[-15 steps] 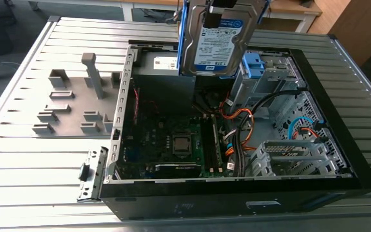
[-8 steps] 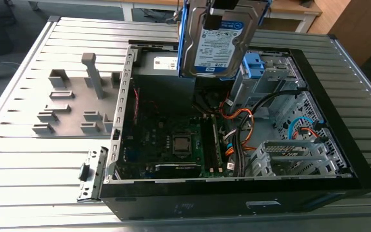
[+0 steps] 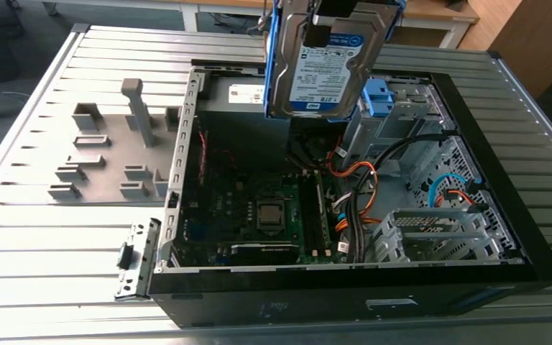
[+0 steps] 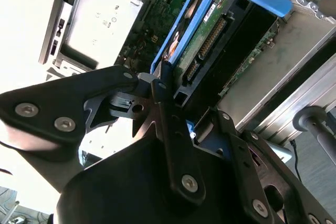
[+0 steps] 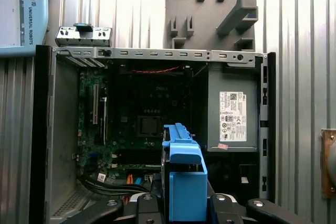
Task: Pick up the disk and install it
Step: 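Pick up the disk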
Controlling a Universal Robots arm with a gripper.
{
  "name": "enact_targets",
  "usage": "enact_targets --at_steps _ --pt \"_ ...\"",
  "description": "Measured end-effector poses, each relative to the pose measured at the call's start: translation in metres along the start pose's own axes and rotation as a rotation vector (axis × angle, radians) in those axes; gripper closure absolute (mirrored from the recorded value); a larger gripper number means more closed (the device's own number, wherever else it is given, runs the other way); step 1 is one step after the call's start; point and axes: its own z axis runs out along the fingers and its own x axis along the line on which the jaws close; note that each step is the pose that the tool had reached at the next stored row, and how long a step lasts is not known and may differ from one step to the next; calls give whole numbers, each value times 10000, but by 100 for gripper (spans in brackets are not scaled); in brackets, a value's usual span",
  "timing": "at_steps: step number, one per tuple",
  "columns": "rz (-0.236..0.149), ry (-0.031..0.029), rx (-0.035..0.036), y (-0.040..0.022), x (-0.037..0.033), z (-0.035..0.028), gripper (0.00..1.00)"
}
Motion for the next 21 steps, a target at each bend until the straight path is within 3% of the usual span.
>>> enact_targets --at_steps 21 --pt "0 1 0 1 114 -5 64"
